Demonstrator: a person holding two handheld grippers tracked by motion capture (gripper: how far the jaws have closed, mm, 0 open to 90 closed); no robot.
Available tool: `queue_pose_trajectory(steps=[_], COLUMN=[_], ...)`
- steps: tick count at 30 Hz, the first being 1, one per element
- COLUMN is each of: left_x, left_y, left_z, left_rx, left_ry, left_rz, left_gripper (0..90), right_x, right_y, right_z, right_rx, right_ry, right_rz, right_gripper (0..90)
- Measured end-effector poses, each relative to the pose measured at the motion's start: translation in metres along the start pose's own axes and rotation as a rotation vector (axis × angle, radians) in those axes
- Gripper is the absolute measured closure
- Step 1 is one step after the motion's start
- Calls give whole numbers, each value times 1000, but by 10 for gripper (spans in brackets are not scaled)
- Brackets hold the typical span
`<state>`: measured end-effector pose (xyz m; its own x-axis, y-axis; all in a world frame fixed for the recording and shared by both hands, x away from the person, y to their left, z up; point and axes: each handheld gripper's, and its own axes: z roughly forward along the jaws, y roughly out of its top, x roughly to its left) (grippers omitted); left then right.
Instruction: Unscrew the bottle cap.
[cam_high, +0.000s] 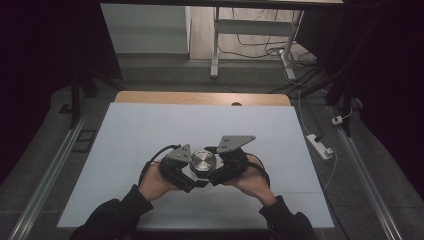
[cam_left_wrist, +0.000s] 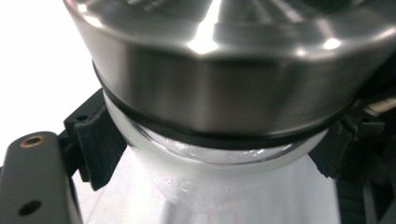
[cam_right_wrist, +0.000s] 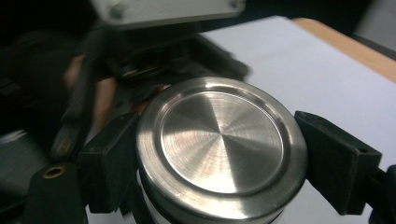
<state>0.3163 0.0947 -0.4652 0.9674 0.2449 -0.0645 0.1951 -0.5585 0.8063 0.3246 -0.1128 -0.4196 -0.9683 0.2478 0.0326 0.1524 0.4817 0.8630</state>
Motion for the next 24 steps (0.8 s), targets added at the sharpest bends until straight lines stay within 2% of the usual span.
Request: queue_pose_trajectory(steps=[4,5,6,7,8,11,13,16,18,20,24], left_x=[-5,-5,-6,-5,-4,0,2,3,3,2,-1], left_y=[2,2,2,2,2,0,-1,-2,-1,-1,0], left_z=[3,3,5,4,3,-1,-2,-2,-2,-1,-2], left_rx=[-6,-6,-16,-16,-13,-16,-8,-3,-1,0,-10], left_ry=[-72,-72,-76,-59,-42,53,114,167,177,175,152], left_rz=[51,51,44,37,32,-28,-59,-100,-107,-101,-86], left_gripper=[156,157,156,156,157,156,156,156,157,156,156], right_x=[-11,-11,-13,-13,-12,-11,-6,3,10,17,24], right_y=[-7,-7,-9,-8,-7,1,6,8,9,9,9], right_z=[-6,-6,-8,-9,-9,-14,-16,-10,-1,6,12], right_rx=[-32,-32,-39,-31,-24,-20,-6,12,33,35,13], right_ry=[195,195,236,227,200,106,-7,-159,-206,-254,-292], right_rz=[-104,-104,-103,-91,-69,-2,55,99,111,92,56], right_gripper=[175,175,170,146,82,19,18,49,68,108,170])
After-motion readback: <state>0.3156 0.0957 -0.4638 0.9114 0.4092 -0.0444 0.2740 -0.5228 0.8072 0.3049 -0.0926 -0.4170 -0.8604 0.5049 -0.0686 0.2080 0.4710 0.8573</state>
